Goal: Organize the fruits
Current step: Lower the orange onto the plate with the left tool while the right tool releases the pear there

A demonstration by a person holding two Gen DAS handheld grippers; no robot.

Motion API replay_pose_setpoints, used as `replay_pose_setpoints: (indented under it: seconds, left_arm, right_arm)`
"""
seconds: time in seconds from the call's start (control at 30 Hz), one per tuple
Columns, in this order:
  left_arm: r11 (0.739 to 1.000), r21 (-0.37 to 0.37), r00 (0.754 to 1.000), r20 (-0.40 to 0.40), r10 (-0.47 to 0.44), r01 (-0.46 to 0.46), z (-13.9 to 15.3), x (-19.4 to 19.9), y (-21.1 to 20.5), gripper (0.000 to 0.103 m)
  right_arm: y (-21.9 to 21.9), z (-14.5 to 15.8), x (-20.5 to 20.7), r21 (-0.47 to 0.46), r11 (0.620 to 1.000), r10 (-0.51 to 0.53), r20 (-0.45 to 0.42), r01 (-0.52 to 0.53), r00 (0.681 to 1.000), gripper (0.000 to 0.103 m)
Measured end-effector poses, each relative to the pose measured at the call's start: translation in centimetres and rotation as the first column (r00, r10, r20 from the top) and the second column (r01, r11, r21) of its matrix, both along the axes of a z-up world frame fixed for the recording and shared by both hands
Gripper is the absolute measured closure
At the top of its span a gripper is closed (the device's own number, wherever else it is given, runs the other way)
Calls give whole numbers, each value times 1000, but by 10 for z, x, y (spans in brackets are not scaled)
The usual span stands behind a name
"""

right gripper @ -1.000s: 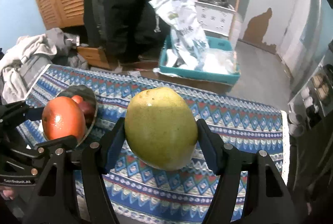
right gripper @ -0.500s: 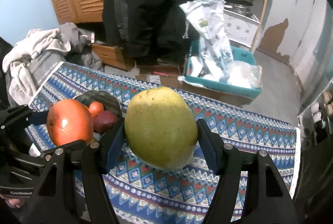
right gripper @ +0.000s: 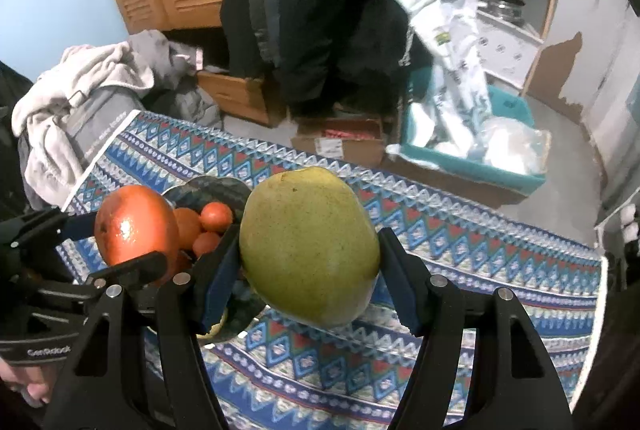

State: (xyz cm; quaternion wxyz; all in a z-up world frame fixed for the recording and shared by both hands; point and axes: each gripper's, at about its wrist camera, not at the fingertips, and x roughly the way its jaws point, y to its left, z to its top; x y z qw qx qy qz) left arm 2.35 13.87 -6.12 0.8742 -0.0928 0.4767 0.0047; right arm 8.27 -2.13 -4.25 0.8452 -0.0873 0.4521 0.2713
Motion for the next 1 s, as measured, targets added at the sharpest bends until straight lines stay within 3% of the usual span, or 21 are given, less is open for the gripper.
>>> replay_pose_setpoints:
  seconds: [0.73, 0.9, 1.0]
  left_arm:
    - [991, -17, 966, -229, 123, -130, -90, 7, 53, 34]
    - [989, -46, 960, -251, 128, -144, -96, 6, 57, 34]
    - [990, -20, 966, -223, 129, -137, -87, 3, 54, 34]
  right_arm:
    - [52, -80, 2, -1, 997, 77, -206, -79, 976, 35]
    - [55, -89, 1, 14, 997, 78, -240, -77, 968, 35]
    - [57, -92, -1, 20, 997, 83, -254, -81, 964, 35]
